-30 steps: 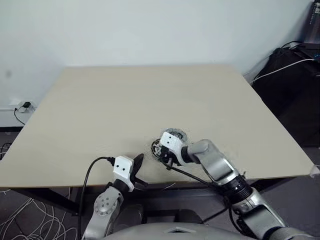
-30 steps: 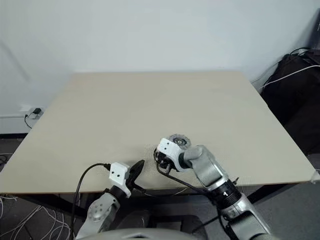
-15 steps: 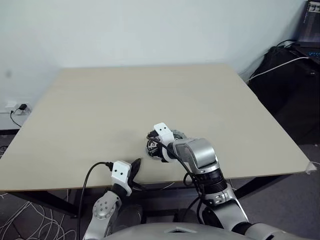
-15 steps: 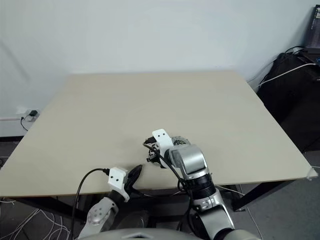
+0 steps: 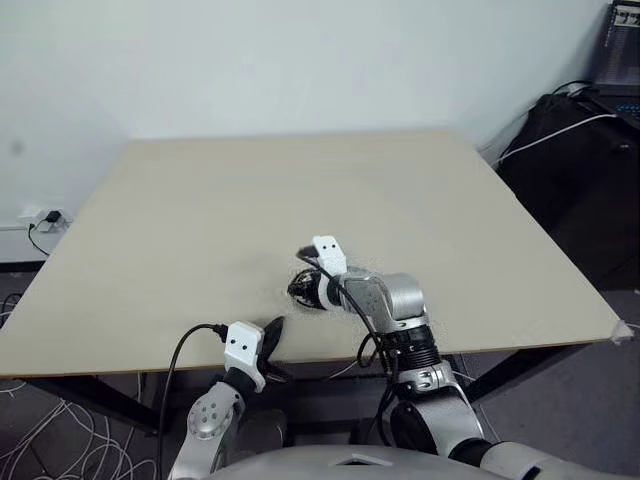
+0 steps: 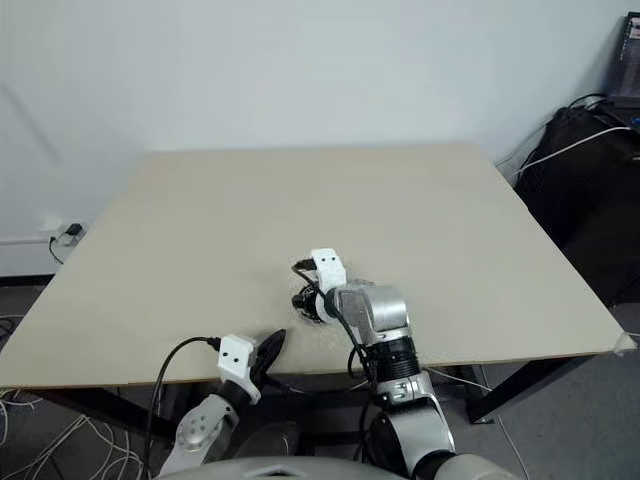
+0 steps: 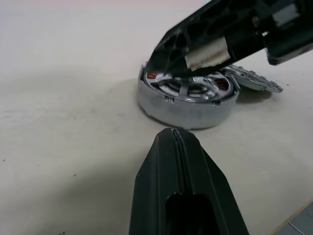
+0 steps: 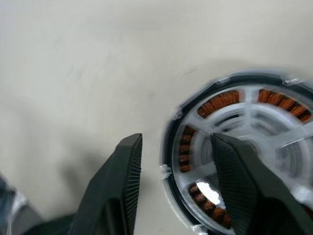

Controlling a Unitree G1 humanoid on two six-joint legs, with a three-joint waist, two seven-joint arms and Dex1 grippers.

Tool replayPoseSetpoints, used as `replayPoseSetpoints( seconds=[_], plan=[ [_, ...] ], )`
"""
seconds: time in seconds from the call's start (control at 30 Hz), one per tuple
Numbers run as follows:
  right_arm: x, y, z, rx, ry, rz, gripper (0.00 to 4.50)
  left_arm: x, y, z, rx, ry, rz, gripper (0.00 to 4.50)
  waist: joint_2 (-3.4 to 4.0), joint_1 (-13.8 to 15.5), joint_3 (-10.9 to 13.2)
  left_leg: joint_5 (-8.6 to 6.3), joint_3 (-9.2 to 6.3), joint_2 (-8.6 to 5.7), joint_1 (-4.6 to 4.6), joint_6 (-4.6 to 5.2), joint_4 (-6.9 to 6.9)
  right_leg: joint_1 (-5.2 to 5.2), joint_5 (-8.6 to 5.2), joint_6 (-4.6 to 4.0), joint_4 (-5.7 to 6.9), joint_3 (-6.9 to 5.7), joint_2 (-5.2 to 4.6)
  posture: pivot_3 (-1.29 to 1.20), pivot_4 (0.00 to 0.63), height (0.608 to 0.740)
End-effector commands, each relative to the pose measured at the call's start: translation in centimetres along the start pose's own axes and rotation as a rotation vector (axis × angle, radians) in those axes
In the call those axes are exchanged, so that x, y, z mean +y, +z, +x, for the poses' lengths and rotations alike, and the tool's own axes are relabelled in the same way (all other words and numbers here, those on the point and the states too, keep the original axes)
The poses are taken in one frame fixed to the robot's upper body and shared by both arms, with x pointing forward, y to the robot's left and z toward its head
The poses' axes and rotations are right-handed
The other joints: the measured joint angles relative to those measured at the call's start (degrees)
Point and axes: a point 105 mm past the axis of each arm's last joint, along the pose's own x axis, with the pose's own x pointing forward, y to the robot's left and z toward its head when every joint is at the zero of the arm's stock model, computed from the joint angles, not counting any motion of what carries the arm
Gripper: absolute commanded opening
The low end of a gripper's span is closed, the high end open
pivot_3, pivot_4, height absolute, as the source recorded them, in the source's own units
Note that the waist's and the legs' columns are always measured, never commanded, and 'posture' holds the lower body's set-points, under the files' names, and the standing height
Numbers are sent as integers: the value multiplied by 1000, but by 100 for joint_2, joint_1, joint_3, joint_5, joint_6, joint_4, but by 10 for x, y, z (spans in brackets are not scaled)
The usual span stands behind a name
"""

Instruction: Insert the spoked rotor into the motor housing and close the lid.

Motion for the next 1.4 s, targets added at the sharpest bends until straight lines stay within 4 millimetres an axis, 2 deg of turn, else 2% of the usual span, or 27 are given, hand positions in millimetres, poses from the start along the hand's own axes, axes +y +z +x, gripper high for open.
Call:
replayPoseSetpoints(
  seconds=[0.03,0.07,0.13,0.2,0.3,0.4,0.63,0.73,0.83,0.97,1.2,1.4],
  plan=[
    [19,50,-17,-256,31,-219,2321,-3,17,4,-56,-20,18,0,15,-42,21,0,0,0,-1,0,-1,-10,0,0,0,-3,-3,0,0,740],
    [16,53,-24,-304,2,-352,2139,-4,18,4,-56,-21,19,0,18,-55,26,0,0,0,-4,0,-2,-20,1,1,0,-6,-4,0,0,740],
    [13,52,-30,-339,-26,-498,1732,-4,18,4,-55,-22,19,0,11,-55,22,1,0,0,-3,-1,1,-25,3,6,-1,-19,-14,0,0,740],
    [-6,43,-37,-334,-105,-577,1058,-3,19,3,-55,-22,18,0,-4,-50,9,3,1,-4,4,-3,9,-20,29,26,-1,-21,-13,0,0,740],
    [-24,22,-46,-291,-131,-578,61,-3,19,3,-51,-22,15,0,-15,-22,3,5,-16,-3,5,-5,5,-28,8,-11,-7,-19,5,0,0,740],
    [-36,7,-57,-275,-151,-562,22,-4,19,2,-47,-25,16,0,-16,-17,4,-22,-17,-3,-4,-9,-1,-37,19,-7,-23,-5,11,0,0,740],
    [-95,-21,-86,-200,-498,-576,22,-5,20,1,-44,-29,17,0,-31,77,11,-52,-18,4,-1,-9,6,-18,7,-5,-49,-4,17,0,0,740],
    [-106,-41,-94,-137,-548,-576,22,-5,20,0,-41,-30,17,0,-37,128,15,-52,-15,4,2,-8,16,-11,-15,-15,-52,-4,17,0,0,740],
    [-110,-56,-99,-85,-555,-561,22,-4,20,0,-40,-29,20,0,-45,134,20,-52,-15,4,3,-8,22,-6,-22,5,-51,0,16,0,0,740],
    [-105,-67,-98,-60,-522,-537,22,-2,18,-1,-34,-30,24,0,-54,132,25,-52,-16,7,11,-8,26,2,-22,10,-47,2,16,0,0,740],
    [-88,-75,-85,-38,-404,-529,22,-1,16,0,-31,-38,27,0,-63,132,27,-52,-16,7,9,-8,32,2,-21,11,-48,1,18,0,0,740],
    [-86,-75,-79,-29,-384,-518,22,1,13,1,-28,-40,24,0,-74,127,20,-52,-16,8,12,-8,33,3,-20,11,-47,1,21,0,0,740]
  ],
)
